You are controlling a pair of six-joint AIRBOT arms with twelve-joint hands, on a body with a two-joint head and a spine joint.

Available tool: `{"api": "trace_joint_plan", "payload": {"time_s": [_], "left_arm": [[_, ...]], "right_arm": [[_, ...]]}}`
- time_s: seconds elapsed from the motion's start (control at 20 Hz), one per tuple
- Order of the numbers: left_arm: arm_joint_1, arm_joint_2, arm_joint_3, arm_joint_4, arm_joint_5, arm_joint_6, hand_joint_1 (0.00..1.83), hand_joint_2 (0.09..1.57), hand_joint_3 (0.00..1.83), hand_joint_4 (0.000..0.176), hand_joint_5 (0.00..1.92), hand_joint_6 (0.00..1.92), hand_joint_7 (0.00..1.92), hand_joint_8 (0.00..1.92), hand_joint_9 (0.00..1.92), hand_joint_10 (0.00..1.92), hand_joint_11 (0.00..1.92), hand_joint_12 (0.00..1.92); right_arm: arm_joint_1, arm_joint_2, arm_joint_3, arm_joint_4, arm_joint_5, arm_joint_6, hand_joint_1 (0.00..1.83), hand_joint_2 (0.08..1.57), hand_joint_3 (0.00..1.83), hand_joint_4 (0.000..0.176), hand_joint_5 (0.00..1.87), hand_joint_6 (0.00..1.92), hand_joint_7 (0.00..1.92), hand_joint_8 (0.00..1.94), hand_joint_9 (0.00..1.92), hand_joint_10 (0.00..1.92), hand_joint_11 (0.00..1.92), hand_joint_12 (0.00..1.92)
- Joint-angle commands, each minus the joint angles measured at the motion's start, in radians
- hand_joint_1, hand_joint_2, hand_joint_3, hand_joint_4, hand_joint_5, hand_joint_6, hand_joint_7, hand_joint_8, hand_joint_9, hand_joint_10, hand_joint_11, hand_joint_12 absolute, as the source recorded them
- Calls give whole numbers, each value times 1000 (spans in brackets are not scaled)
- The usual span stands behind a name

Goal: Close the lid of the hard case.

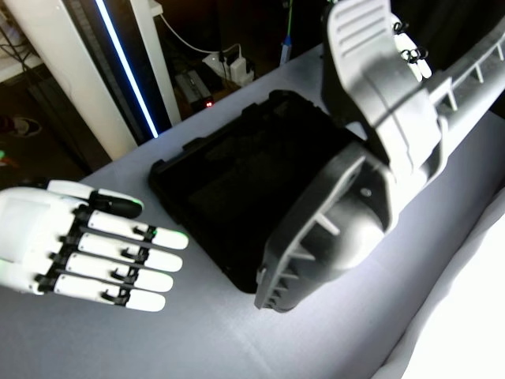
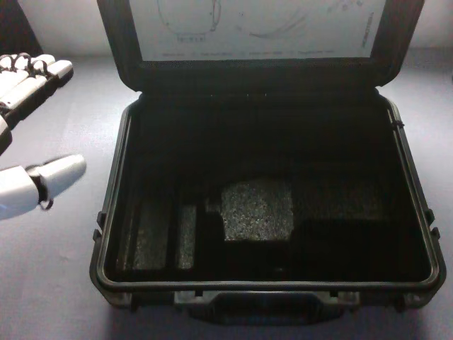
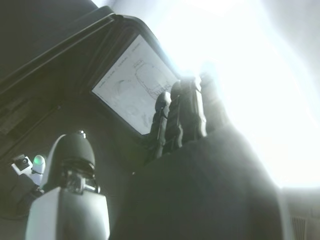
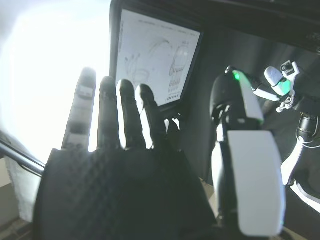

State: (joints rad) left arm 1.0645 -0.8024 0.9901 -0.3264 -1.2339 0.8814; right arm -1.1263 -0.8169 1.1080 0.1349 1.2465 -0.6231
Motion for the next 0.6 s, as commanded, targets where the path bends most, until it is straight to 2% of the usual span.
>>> {"api": "trace_joint_plan", "payload": {"time_s": [0.0,0.25,0.35,0.45,0.55], "left_arm": [[-5,0,8,-3,-112,-3,2,1354,8,0,78,3,54,2,52,2,0,150],[-41,-24,48,-15,-67,-3,50,1348,0,0,103,4,79,6,75,5,10,163],[-88,-45,87,-16,-13,-3,79,1354,0,0,99,1,66,2,52,2,0,134],[-147,-69,133,-16,50,-3,65,1349,0,0,101,8,64,7,57,11,26,97],[-221,-99,189,-11,135,-3,5,1322,0,0,83,1,62,1,65,6,38,103]], "right_arm": [[10,3,6,28,116,5,406,1319,8,0,165,6,175,5,110,8,6,296],[40,-10,30,28,78,5,425,1315,0,0,171,4,178,4,110,3,0,258],[87,-25,64,26,20,5,410,1310,0,0,190,9,187,5,141,13,28,262],[145,-42,108,26,-54,5,344,1274,0,0,169,0,160,0,108,0,13,180],[205,-56,157,26,-129,5,254,1232,0,0,138,0,124,0,86,0,0,154]]}}
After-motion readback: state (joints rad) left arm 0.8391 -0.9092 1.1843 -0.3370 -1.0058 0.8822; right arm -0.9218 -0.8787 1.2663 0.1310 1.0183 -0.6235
